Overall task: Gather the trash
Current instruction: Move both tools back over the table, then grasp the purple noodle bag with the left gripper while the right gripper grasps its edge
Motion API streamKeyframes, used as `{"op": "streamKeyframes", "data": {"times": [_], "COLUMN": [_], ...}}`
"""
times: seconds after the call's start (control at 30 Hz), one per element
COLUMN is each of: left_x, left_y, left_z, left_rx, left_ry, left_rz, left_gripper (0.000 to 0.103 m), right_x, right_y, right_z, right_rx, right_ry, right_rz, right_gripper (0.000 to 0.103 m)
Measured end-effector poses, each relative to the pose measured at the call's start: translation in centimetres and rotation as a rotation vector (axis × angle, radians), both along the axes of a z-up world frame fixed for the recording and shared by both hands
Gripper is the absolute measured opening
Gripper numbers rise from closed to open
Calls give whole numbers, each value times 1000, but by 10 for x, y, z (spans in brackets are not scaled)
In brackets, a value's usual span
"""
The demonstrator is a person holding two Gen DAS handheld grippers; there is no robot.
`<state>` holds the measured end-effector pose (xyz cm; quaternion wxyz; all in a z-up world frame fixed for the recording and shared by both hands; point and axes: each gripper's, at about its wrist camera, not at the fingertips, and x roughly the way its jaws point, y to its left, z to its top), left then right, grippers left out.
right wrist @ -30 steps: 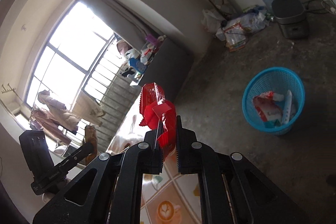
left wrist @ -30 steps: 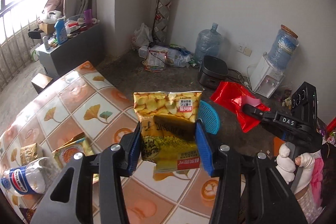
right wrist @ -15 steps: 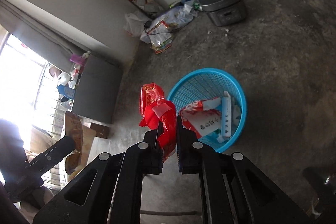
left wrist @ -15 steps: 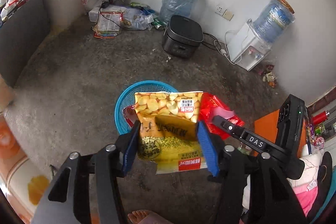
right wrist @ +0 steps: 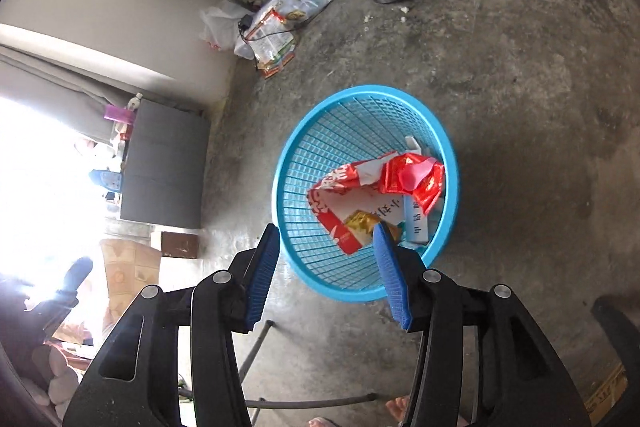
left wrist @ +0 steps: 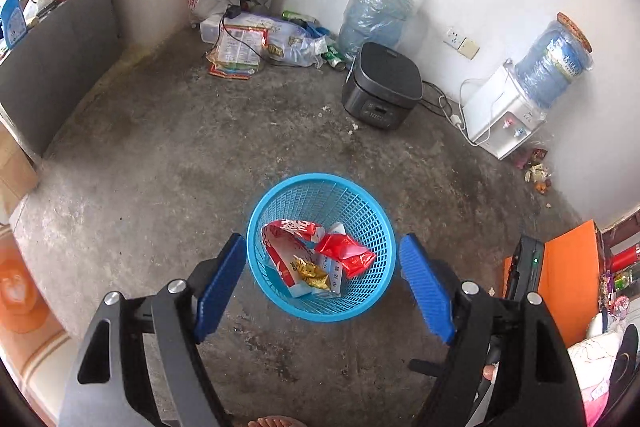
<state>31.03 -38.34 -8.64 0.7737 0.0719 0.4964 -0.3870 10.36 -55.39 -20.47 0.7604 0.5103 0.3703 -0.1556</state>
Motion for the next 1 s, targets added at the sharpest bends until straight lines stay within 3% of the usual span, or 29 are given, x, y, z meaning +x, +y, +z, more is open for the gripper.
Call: {"op": "streamKeyframes", "data": {"times": [0.17,0.23,0.37,0.47,0.57,0.7,0.8,1.0], "left_x": [-11,-20,-49,-76,-105,-149,-178,-219], "left_y": [82,128,230,313,390,473,518,564], "left_z": [73,101,144,159,158,139,119,68], "left_rx": [-89,-101,-92,-74,-54,5,51,69], "left_ry": [-54,-93,-210,-258,-267,-252,-224,-109], "left_rz": [32,65,197,347,504,679,762,829], "left_gripper": [77,77,77,77,77,77,77,63], "right_x": [-20,-27,-32,-27,-16,-4,1,-4], "right_y": [26,44,90,129,174,241,289,359], "right_z": [63,92,145,170,183,188,181,157], "right_rx": [-55,-80,-125,-104,-72,-53,-20,30], "right_ry": [-150,-224,-360,-436,-467,-441,-400,-275], "right_rz": [51,101,267,413,564,754,877,1064], "right_gripper": [50,55,59,59,60,60,60,59]}}
